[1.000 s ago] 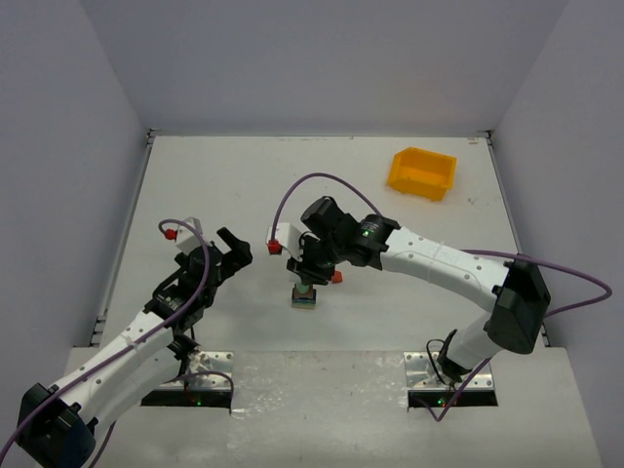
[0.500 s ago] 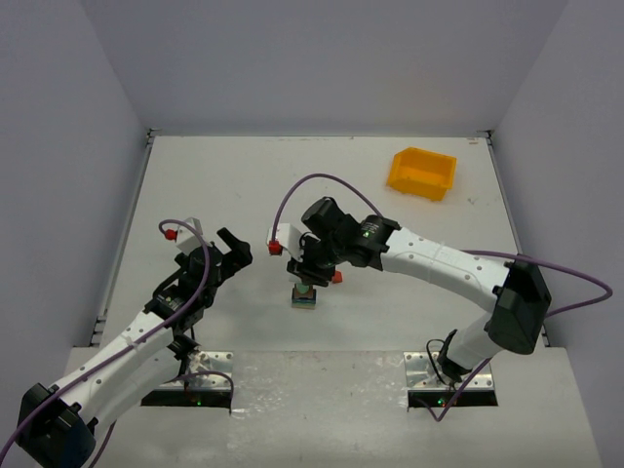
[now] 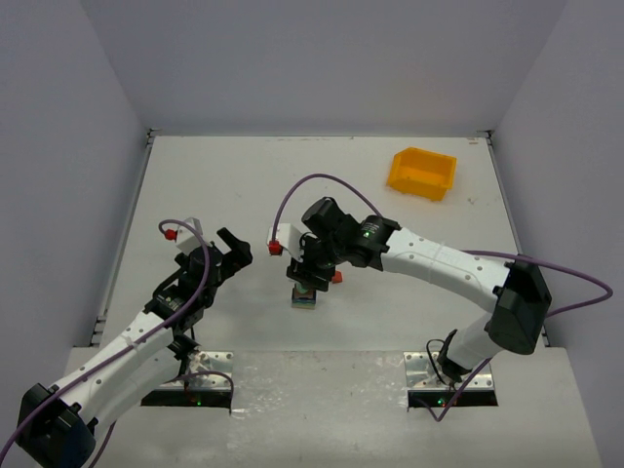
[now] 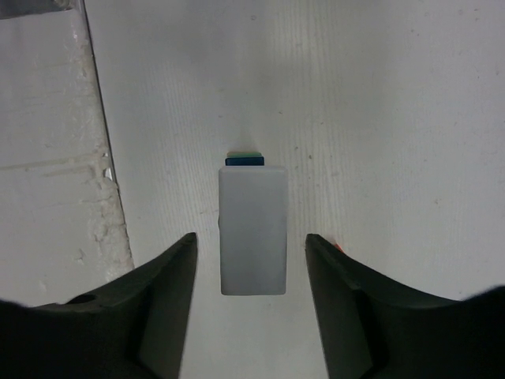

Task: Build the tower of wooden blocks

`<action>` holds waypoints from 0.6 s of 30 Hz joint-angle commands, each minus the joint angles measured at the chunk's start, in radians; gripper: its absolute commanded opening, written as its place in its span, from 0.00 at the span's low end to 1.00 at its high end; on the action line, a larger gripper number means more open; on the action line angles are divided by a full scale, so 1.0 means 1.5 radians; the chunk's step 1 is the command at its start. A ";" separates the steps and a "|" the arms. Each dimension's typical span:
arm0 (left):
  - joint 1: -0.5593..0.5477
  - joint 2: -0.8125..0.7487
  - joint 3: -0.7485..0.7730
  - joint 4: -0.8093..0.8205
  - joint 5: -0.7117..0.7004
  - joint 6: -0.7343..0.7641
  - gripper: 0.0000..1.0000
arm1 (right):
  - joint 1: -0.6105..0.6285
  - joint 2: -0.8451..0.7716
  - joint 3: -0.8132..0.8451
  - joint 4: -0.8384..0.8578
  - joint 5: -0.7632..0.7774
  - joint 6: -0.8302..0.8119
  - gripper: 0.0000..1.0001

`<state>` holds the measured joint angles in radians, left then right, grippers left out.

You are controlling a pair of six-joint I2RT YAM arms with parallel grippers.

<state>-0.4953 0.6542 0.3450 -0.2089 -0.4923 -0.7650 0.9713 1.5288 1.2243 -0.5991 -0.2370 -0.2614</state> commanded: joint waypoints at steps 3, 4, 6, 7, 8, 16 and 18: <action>0.007 -0.012 -0.003 0.023 0.001 -0.004 1.00 | 0.005 -0.038 0.006 0.043 0.024 0.009 0.85; 0.007 -0.013 -0.002 0.022 0.000 -0.004 1.00 | 0.004 -0.044 0.007 0.048 0.024 0.007 0.97; 0.007 -0.014 -0.001 0.019 -0.002 -0.003 1.00 | 0.005 -0.055 0.011 0.050 0.018 0.006 0.99; 0.008 -0.016 0.000 0.017 -0.003 -0.003 1.00 | 0.004 -0.062 0.013 0.050 0.014 0.004 0.99; 0.008 -0.018 0.001 0.016 -0.004 -0.004 1.00 | 0.004 -0.074 0.014 0.052 0.011 0.003 0.99; 0.007 -0.031 0.002 0.006 -0.005 -0.009 1.00 | 0.003 -0.188 -0.062 0.111 0.100 0.059 0.99; 0.007 -0.036 0.001 0.005 -0.005 -0.010 1.00 | 0.002 -0.225 -0.095 0.136 0.158 0.093 0.99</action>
<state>-0.4953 0.6240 0.3450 -0.2193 -0.4934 -0.7684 0.9714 1.2823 1.1583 -0.4968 -0.1523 -0.2183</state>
